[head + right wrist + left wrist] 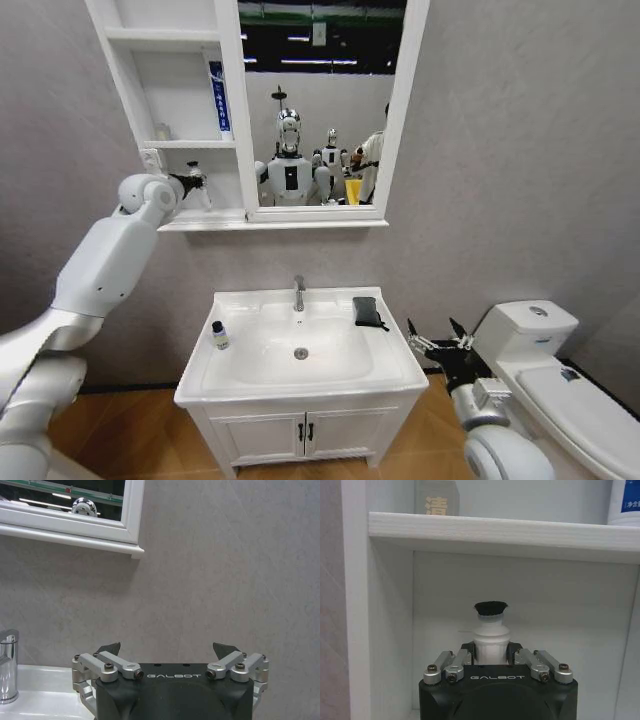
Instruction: Move facial cleanser and shampoo from washbasin to cabinet, then wipe washbasin with towel.
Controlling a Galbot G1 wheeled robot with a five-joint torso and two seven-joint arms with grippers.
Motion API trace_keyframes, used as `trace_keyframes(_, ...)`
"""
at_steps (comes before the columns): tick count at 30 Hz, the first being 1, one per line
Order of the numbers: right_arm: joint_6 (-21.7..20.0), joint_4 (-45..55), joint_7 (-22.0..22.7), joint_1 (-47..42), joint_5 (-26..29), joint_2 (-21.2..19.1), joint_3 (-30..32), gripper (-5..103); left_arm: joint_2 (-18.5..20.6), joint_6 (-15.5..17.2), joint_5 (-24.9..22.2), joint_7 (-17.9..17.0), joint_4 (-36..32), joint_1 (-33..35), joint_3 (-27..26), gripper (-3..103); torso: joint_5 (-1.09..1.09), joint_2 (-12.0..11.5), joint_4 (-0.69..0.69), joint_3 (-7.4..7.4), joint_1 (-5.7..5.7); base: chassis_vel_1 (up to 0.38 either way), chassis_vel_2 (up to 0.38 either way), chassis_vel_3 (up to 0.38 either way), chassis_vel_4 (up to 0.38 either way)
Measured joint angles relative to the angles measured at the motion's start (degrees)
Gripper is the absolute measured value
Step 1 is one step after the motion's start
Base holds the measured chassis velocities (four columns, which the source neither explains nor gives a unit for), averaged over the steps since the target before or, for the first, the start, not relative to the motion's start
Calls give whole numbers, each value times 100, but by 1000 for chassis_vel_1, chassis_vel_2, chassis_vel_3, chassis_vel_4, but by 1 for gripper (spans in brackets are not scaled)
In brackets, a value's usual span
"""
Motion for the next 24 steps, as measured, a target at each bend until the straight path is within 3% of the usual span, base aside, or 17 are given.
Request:
trace_keyframes(11, 10, -137, 0, 128, 27, -42, -57, 100, 198, 27, 132, 71, 13, -3, -11, 30, 0, 0, 0, -1, 0, 0, 0, 0, 0)
trace_keyframes(13, 10, -153, -5, 140, 34, -53, -58, 100, 226, 41, 143, 73, -17, -4, 0, 33, 0, 0, 1, -1, 0, 0, 0, 0, 0)
trace_keyframes(18, 11, -232, -14, 225, 70, -95, -68, 100, 261, 76, 146, 71, -81, 3, 15, 55, 0, 0, -1, -1, 0, 0, 0, 0, 0)
trace_keyframes(19, 11, -232, -14, 225, 70, -95, -68, 100, 261, 76, 146, 71, -81, 3, 15, 55, 0, 0, -1, -1, 0, 0, 0, 0, 0)
trace_keyframes(21, 10, -243, -12, 258, 88, -104, -70, 100, 290, 93, 123, 72, -117, 7, 24, 66, 0, 0, 1, -1, -1, 0, 0, 0, 0)
trace_keyframes(22, 10, -243, -12, 258, 88, -104, -70, 100, 290, 93, 123, 72, -117, 7, 24, 66, 0, 0, 1, -1, -1, 0, 0, 0, 0)
trace_keyframes(24, 9, -245, -11, 254, 90, -102, -72, 100, 298, 94, 102, 56, -140, 8, 24, 77, -1, 1, 1, -1, -1, 0, 0, 0, 0)
